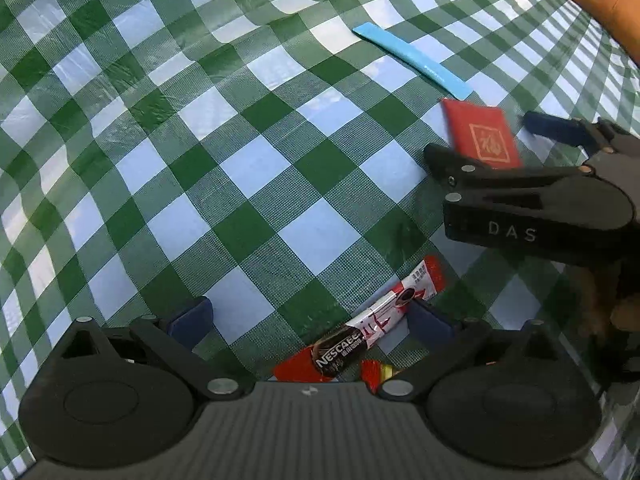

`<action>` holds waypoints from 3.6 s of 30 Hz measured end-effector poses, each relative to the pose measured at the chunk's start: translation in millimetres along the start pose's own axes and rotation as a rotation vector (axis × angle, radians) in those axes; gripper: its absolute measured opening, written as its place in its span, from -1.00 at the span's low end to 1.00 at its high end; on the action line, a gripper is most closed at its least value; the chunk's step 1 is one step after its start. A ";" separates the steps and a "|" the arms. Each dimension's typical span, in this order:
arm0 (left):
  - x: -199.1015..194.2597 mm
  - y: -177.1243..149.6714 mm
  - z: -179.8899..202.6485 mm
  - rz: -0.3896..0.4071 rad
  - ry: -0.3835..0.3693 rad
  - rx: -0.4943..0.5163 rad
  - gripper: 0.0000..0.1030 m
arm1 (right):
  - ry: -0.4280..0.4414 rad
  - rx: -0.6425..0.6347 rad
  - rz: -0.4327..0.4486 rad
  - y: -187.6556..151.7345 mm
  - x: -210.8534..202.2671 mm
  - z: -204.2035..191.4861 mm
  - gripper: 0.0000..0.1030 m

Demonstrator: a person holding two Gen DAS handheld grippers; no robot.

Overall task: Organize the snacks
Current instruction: 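Grasp the red-white candy stick with the left tool while the right tool grasps the red packet, then carry the red candy stick and red packet over the box with both tools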

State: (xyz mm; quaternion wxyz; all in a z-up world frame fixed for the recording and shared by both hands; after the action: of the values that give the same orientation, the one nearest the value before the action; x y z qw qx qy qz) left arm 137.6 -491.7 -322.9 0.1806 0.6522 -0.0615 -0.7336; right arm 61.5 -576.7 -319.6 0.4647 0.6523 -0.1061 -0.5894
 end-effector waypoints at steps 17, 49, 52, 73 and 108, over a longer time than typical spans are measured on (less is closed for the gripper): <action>-76.0 -11.4 38.7 0.121 -0.023 0.049 -0.92 | -0.006 -0.028 0.063 -5.4 -67.1 20.7 -0.14; -402.8 -415.2 146.7 0.378 0.210 -0.386 -0.92 | 0.439 -0.093 0.099 -159.1 -556.5 6.8 -0.12; -407.5 -447.3 151.0 0.383 0.207 -0.420 -0.92 | 0.457 -0.162 0.122 -176.7 -585.0 -11.6 -0.12; -432.5 -484.6 168.4 0.493 0.191 -0.411 -0.92 | 0.419 -0.301 0.216 -207.2 -644.6 -40.2 -0.11; -413.9 -479.1 163.4 0.450 0.170 -0.419 -0.92 | 0.425 -0.319 0.173 -215.4 -625.5 -48.5 -0.11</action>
State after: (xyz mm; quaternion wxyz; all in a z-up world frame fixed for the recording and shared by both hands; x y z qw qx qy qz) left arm -76.2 71.7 -68.9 0.4733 0.6298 -0.0363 -0.6148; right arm -161.4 -6.6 -64.1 0.6218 0.6683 0.0325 -0.4069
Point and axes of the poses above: each gripper's, at about its wrist camera, not at the fingertips, and x roughly the way its jaws point, z to its right, y to its top, the point moved 10 cm from there along x, roughly the way its jaws point, and after that the axes turned 14 degrees about -y, right-handed, at the moved point
